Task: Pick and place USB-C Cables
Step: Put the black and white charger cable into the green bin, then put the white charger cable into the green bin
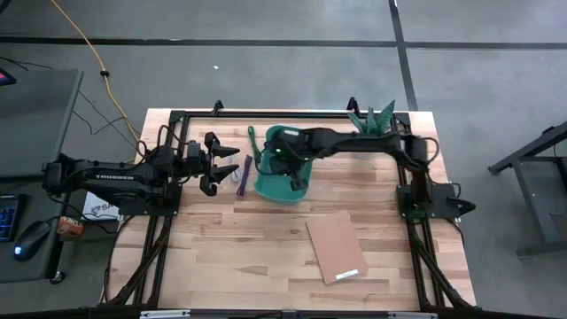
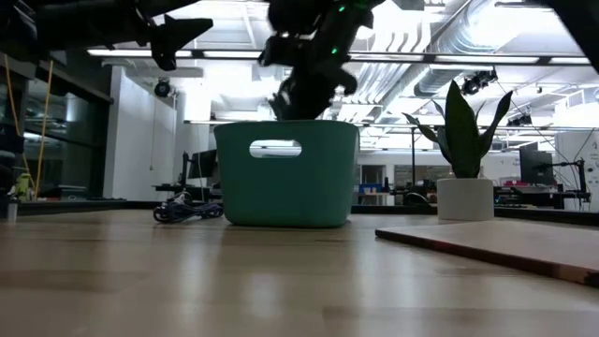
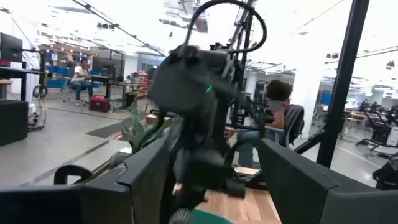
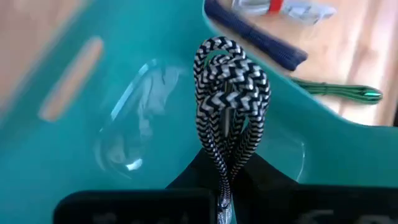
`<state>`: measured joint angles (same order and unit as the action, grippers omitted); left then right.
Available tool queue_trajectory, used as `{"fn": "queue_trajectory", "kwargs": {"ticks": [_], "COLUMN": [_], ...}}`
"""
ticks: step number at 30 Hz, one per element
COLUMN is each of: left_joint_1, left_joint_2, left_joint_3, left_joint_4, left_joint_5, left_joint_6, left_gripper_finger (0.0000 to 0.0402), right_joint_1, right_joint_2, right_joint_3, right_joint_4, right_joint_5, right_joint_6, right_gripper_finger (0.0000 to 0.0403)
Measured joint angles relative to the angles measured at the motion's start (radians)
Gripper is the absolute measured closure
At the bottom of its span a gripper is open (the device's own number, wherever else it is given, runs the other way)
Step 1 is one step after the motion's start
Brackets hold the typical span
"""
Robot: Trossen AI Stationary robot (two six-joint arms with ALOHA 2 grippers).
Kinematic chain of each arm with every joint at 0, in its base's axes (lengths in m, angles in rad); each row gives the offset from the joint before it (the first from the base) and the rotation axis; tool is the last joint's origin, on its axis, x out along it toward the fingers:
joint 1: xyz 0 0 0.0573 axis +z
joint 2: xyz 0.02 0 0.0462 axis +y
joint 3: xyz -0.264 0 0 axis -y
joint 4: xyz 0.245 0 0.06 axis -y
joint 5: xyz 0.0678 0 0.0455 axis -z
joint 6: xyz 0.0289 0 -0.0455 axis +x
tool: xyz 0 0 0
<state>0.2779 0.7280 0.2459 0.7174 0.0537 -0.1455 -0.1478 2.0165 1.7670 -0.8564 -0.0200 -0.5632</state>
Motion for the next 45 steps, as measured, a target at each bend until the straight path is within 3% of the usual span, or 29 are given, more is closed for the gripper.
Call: {"fn": "queue_trajectory", "kwargs": {"ticks": [5, 12, 18, 33, 37, 45], "left_joint_1": [0.000, 0.000, 0.000, 0.000, 0.000, 0.000], "left_joint_2": [0.000, 0.000, 0.000, 0.000, 0.000, 0.000], "left_joint_3": [0.000, 0.000, 0.000, 0.000, 0.000, 0.000], "left_joint_4": [0.005, 0.006, 0.006, 0.006, 0.006, 0.006], "left_joint_5": [-0.017, -0.017, -0.024, -0.025, -0.025, -0.040], "left_joint_6": [0.000, 0.000, 0.000, 0.000, 0.000, 0.007], "left_gripper_finger": [0.0172, 0.0172, 0.0172, 0.0172, 0.0172, 0.0172], "right_joint_1": [-0.032, -0.078, -0.090, -0.085, -0.085, -0.081], "right_joint_2": [0.121, 0.221, 0.230, 0.231, 0.231, 0.229], "right_joint_3": [0.095, 0.124, 0.102, 0.100, 0.100, 0.100], "right_joint_4": [-0.060, -0.097, -0.083, -0.074, -0.070, -0.088], "right_joint_5": [-0.023, -0.063, -0.069, -0.047, 0.015, 0.099], "right_joint_6": [-0.049, -0.066, -0.058, -0.016, 0.050, 0.073], "right_gripper_finger": [0.0403, 0.0403, 0.0401, 0.0348, 0.0317, 0.0209]}}
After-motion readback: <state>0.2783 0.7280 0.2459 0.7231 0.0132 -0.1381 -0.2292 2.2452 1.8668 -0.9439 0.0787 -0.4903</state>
